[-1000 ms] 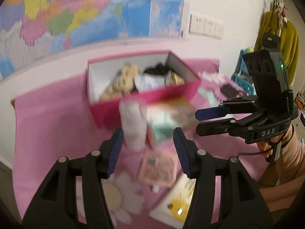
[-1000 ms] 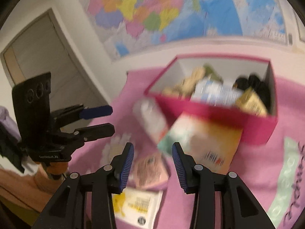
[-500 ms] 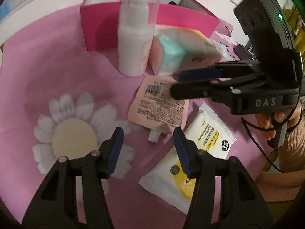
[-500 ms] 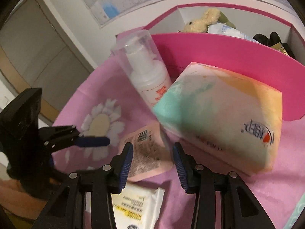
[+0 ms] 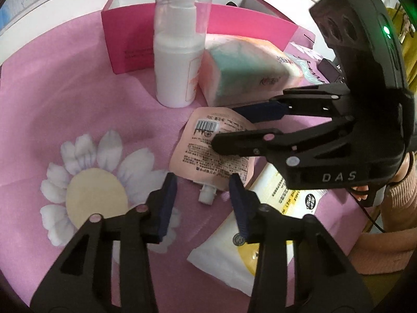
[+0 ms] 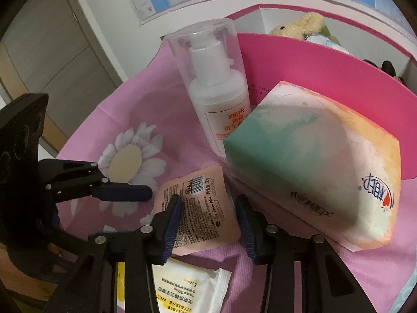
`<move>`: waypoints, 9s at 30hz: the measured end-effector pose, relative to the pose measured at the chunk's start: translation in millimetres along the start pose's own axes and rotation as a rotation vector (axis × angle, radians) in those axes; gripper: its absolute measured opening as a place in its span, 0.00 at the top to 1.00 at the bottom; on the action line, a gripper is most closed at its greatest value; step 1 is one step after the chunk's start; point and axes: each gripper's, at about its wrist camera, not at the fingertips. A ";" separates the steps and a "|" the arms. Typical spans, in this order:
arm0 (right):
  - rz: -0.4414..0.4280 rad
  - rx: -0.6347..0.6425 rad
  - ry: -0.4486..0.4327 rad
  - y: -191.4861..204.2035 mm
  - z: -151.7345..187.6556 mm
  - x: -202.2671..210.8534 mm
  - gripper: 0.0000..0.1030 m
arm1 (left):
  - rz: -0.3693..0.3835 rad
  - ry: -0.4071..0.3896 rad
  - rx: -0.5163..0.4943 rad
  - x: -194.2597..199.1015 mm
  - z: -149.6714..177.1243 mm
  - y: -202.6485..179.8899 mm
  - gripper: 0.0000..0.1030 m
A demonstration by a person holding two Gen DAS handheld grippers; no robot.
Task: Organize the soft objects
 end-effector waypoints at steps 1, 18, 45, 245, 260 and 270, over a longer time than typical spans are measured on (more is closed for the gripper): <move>-0.001 -0.002 -0.004 -2.8 -0.4 2.9 0.66 | 0.002 -0.001 0.002 -0.2 -0.1 0.2 0.60; 0.033 0.041 -0.087 8.2 0.1 37.4 0.91 | 0.034 -0.011 0.018 1.0 -1.2 3.3 0.61; 0.034 0.024 -0.204 7.3 -6.8 67.7 0.97 | 0.129 -0.008 -0.001 -5.2 -13.2 -13.8 0.60; 0.274 -0.119 -0.438 -102.1 -74.8 136.7 0.34 | -0.123 -0.349 0.024 2.6 -171.2 -17.0 0.22; 0.295 -0.060 -0.422 -43.5 -10.6 160.6 0.28 | -0.186 -0.338 0.019 41.2 -74.1 -35.7 0.19; 0.269 -0.066 -0.378 -15.7 19.7 162.9 0.28 | -0.236 -0.233 0.073 18.8 -28.4 -33.7 0.19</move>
Point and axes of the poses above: each gripper's, at about its wrist camera, not at the fingertips, and x roughly against the way its jaws point, y to its left, z to its underside, and after that the axes turned 13 degrees about -y, right-handed
